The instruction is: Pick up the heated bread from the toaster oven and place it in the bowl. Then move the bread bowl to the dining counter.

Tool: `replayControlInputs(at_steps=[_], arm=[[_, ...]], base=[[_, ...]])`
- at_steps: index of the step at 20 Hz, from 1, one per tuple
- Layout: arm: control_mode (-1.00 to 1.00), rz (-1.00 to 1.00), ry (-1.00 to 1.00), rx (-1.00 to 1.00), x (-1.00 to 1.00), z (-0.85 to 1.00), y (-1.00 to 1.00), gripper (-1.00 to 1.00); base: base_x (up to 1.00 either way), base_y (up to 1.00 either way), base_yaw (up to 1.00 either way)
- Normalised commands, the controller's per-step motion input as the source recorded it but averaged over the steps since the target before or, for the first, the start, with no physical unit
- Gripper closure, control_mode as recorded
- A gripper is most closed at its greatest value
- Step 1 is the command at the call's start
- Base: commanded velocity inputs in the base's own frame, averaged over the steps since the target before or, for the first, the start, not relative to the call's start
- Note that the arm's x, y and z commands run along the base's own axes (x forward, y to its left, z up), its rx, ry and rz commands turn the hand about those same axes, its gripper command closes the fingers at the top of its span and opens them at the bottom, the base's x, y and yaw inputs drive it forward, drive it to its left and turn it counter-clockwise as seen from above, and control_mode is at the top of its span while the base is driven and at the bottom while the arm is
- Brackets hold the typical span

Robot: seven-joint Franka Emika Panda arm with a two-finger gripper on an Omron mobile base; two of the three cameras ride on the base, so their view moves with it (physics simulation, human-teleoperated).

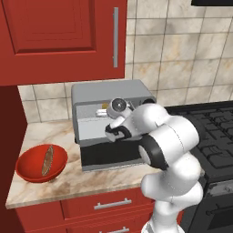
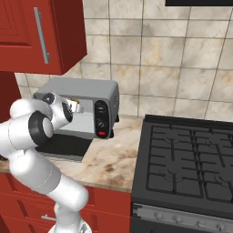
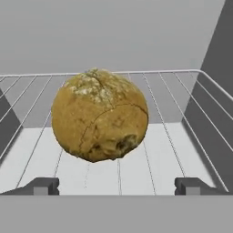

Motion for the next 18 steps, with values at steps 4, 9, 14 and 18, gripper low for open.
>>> replayControlInputs(at_steps=[4, 9, 14, 18], arm=[[-1.00, -0.01, 0.34, -0.09, -0.01, -0.07, 0.00, -1.00], [-1.00, -0.04, 0.51, -0.05, -0.63, -0.17, -0.10, -1.00], [-1.00, -0.04, 0.51, -0.07, -0.98, -0.32, -0.23, -1.00], [-1.00, -0.02, 0.36, -0.09, -1.00, -0.67, -0.34, -1.00]], base=[[0.00, 0.00, 0.00], [0.00, 0.00, 0.00], [0.00, 0.00, 0.00], [0.00, 0.00, 0.00]])
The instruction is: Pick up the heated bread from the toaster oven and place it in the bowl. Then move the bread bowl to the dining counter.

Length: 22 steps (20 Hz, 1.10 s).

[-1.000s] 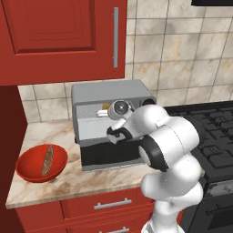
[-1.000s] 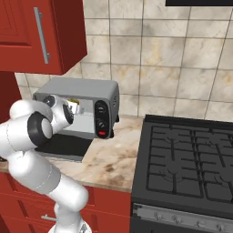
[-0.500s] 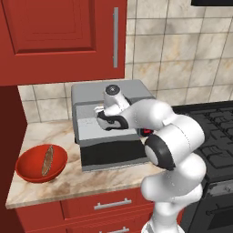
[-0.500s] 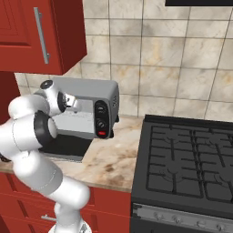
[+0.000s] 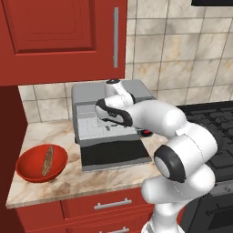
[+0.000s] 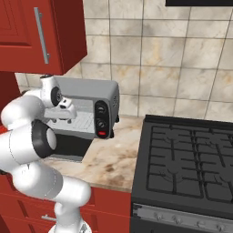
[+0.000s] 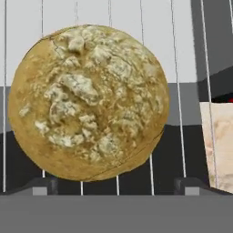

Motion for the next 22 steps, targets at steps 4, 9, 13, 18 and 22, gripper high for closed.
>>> replayControlInputs(at_steps=[4, 9, 13, 18, 22], arm=[[-1.00, -0.02, 0.30, -0.09, -1.00, -0.82, -0.40, -1.00], [-1.00, -0.01, 0.12, -0.03, -0.91, -0.29, -0.24, -1.00], [-1.00, 0.00, -0.27, 0.05, -0.05, 0.78, 0.20, -1.00], [-1.00, 0.00, -0.24, 0.00, 0.22, 0.31, 0.09, -1.00], [-1.00, 0.00, -0.01, -0.01, 0.20, -0.09, 0.01, -1.00]], base=[[0.00, 0.00, 0.00], [0.00, 0.00, 0.00], [0.00, 0.00, 0.00], [0.00, 0.00, 0.00], [0.00, 0.00, 0.00]])
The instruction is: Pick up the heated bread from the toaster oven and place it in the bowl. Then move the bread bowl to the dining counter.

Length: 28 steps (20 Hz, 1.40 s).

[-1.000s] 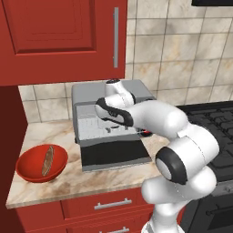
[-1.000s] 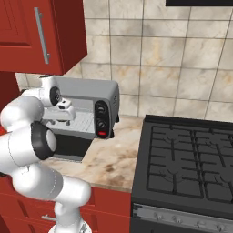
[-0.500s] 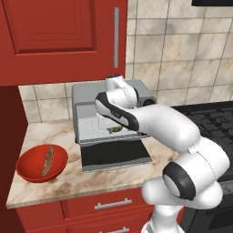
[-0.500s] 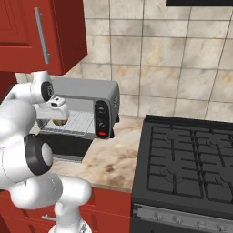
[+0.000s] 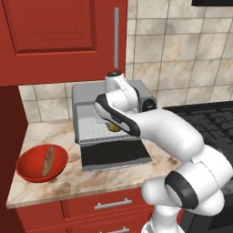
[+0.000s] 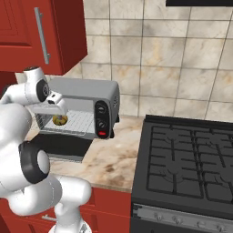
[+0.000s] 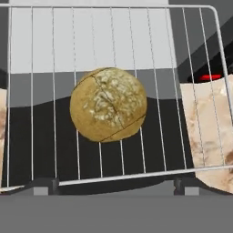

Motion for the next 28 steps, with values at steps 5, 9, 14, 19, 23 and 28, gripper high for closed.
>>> replayControlInputs(at_steps=[5, 9, 14, 19, 23, 28], arm=[[-1.00, 0.00, 0.00, -0.03, 0.10, -0.23, 0.00, -1.00], [-1.00, 0.00, -0.01, 0.01, 0.22, -0.17, 0.00, -1.00], [-1.00, 0.00, -0.05, 0.02, 0.20, -0.28, 0.00, -1.00], [-1.00, 0.00, -0.06, 0.01, 0.14, -0.26, 0.00, -1.00], [-1.00, 0.00, -0.10, 0.00, 0.13, -0.22, 0.00, -1.00], [-1.00, 0.00, -0.06, 0.01, 0.02, -0.02, 0.00, 1.00]], base=[[0.00, 0.00, 0.00], [0.00, 0.00, 0.00], [0.00, 0.00, 0.00], [0.00, 0.00, 0.00], [0.00, 0.00, 0.00], [0.00, 0.00, 0.00]])
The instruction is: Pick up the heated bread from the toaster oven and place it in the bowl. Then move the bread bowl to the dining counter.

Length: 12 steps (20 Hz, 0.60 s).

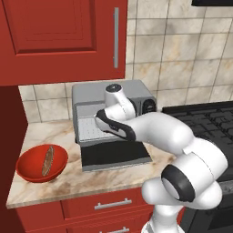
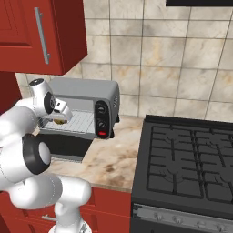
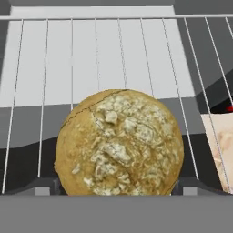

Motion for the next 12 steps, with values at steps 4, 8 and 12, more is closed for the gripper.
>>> replayControlInputs(at_steps=[4, 8, 12], arm=[[-1.00, 0.00, 0.00, 0.00, -0.01, 0.00, 0.00, 1.00], [-1.00, 0.06, 0.01, 0.04, -0.76, 0.09, 0.00, 1.00], [-1.00, 0.18, 0.00, 0.03, -1.00, 0.44, 0.01, 1.00]], base=[[0.00, 0.00, 0.00], [0.00, 0.00, 0.00], [0.00, 0.00, 0.00]])
